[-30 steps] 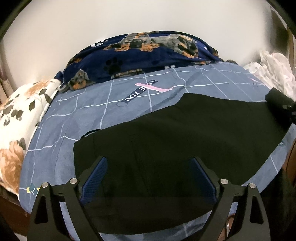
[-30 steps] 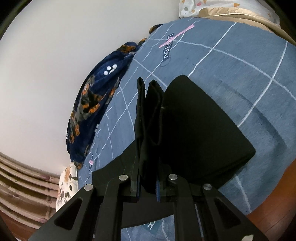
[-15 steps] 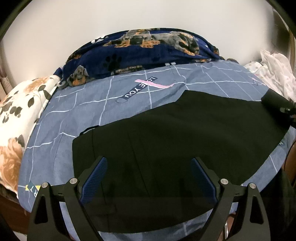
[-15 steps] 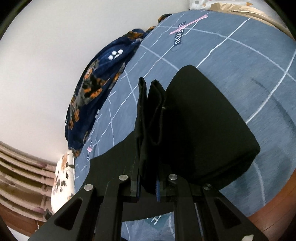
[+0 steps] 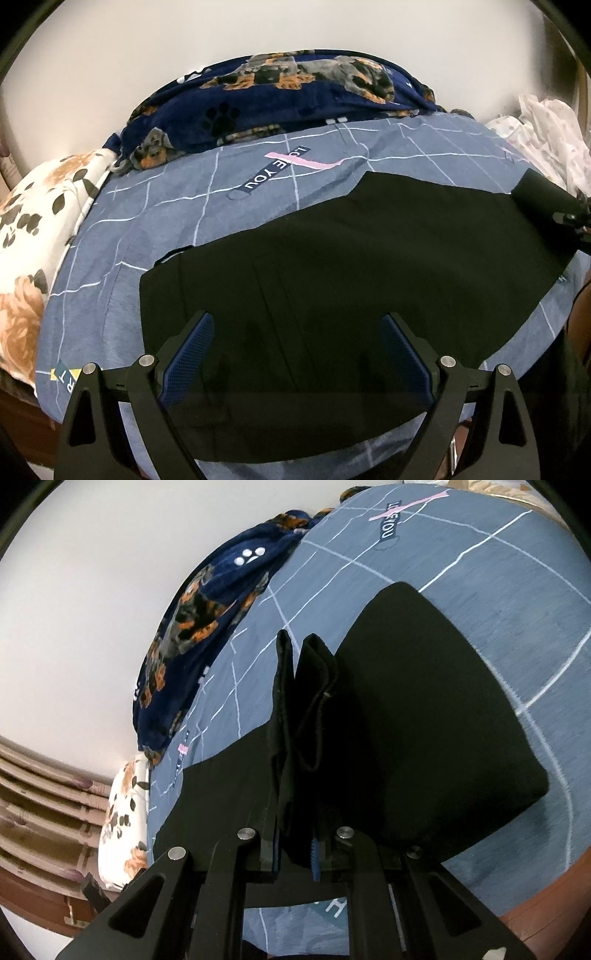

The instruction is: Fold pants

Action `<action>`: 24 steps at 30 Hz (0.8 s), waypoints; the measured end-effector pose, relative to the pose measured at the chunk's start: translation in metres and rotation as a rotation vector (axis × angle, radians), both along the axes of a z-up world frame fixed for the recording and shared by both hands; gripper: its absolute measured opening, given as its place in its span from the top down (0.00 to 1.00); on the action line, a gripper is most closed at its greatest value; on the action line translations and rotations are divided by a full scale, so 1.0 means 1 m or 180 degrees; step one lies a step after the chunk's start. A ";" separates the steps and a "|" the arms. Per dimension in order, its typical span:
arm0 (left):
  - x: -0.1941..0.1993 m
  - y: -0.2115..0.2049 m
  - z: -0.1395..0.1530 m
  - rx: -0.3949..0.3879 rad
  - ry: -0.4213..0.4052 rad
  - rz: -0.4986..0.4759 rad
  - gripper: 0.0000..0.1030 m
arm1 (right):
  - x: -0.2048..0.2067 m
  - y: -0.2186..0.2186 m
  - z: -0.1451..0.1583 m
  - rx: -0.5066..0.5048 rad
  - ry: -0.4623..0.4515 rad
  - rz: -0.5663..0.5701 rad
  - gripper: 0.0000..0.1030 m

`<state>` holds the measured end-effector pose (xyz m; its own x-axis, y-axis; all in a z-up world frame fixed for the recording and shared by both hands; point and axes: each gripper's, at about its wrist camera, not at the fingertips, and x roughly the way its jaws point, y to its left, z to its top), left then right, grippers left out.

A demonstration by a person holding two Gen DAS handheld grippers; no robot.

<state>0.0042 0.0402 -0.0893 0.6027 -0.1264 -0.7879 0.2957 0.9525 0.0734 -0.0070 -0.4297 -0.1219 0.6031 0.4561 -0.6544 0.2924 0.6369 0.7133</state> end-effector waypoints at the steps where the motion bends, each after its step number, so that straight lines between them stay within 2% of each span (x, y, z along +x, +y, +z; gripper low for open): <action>1: 0.000 -0.001 0.000 0.0003 0.0004 -0.0001 0.11 | 0.000 0.002 0.000 0.0000 0.0001 0.0017 0.89; 24: 0.000 -0.006 -0.003 0.0054 0.0067 -0.0052 0.11 | 0.008 0.052 -0.008 0.0015 0.0074 0.0417 0.89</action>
<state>0.0040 0.0346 -0.0921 0.5840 -0.1226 -0.8024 0.3127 0.9462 0.0830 0.0014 -0.3776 -0.1296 0.5229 0.5329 -0.6652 0.2234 0.6675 0.7103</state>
